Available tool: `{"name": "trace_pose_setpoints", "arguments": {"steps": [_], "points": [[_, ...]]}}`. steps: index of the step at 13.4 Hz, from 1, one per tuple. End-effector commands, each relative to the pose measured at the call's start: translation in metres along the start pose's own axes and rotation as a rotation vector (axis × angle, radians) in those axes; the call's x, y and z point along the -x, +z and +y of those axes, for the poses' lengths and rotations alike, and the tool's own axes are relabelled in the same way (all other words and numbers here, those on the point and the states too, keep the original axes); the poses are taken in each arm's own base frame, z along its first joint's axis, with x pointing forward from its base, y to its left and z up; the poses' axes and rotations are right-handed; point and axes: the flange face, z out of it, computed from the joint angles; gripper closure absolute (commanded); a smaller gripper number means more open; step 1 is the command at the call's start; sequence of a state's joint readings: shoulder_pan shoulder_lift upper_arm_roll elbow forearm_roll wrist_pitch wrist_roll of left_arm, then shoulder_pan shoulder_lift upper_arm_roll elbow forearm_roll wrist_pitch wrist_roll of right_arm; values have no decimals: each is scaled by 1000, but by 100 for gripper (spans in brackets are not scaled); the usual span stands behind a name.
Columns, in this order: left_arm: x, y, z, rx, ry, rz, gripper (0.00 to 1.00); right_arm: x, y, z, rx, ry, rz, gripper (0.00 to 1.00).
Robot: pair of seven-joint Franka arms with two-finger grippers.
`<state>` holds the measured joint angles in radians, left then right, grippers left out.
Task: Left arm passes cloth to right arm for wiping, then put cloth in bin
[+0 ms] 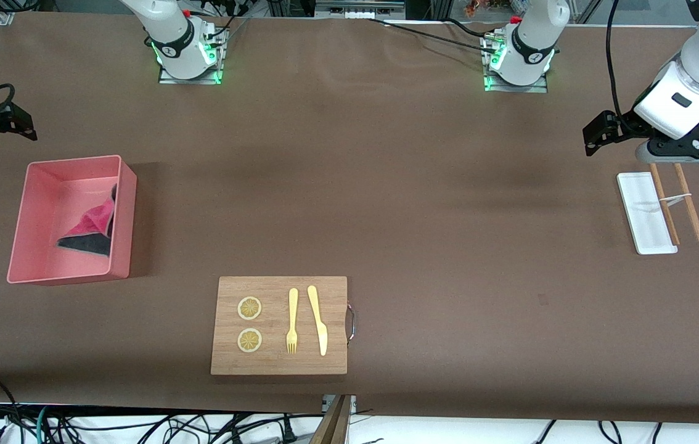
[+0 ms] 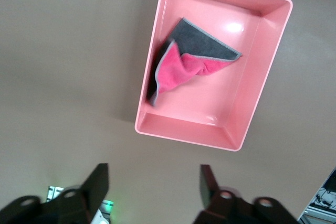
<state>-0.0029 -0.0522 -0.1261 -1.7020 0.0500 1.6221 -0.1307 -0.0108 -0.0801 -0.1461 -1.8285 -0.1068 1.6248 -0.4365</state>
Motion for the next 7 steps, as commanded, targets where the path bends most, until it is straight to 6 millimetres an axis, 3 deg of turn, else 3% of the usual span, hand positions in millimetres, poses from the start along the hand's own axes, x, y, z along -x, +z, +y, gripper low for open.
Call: {"name": "trace_pose_setpoints", "arguments": {"steps": [1, 5, 7], "points": [[5, -3, 0, 20, 10, 2, 0, 12, -21, -26, -39, 98, 19, 0], [5, -3, 0, 20, 10, 2, 0, 28, -67, -90, -24, 218, 51, 0], [5, -3, 0, 20, 10, 2, 0, 39, -90, -97, -41, 214, 75, 0]]}}
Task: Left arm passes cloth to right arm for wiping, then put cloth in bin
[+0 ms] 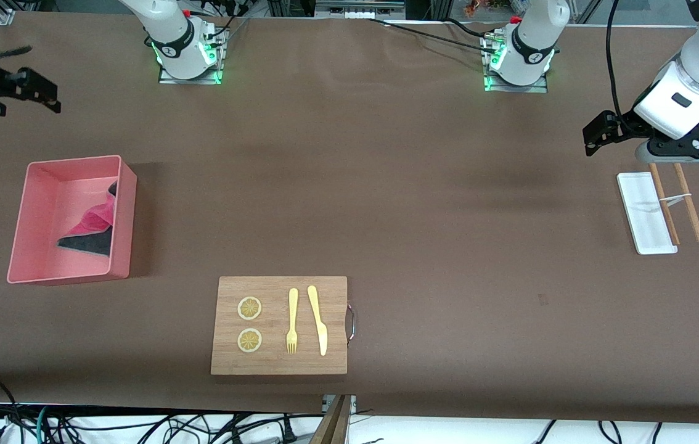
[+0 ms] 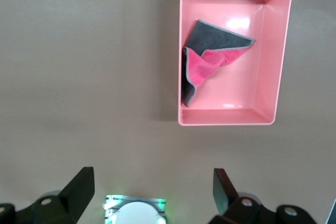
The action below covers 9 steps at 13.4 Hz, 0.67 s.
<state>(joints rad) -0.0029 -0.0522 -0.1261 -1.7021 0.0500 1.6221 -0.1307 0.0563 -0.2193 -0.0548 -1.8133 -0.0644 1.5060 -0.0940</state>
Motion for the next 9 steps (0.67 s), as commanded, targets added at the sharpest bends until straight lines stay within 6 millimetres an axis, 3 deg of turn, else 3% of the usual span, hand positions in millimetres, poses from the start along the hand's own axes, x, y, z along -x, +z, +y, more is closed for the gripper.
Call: {"name": "trace_pose_setpoints", "arguments": {"steps": [1, 3, 6, 9], "points": [[5, -3, 0, 20, 10, 1, 0, 15, -30, -5, -43, 14, 27, 0], [5, -3, 0, 19, 10, -1, 0, 6, -43, -17, -33, -7, 37, 0], [5, -2, 0, 19, 10, -2, 0, -24, -38, -9, -33, 6, 29, 0], [5, -3, 0, 19, 10, -1, 0, -26, -36, -8, -32, 5, 22, 0]]}}
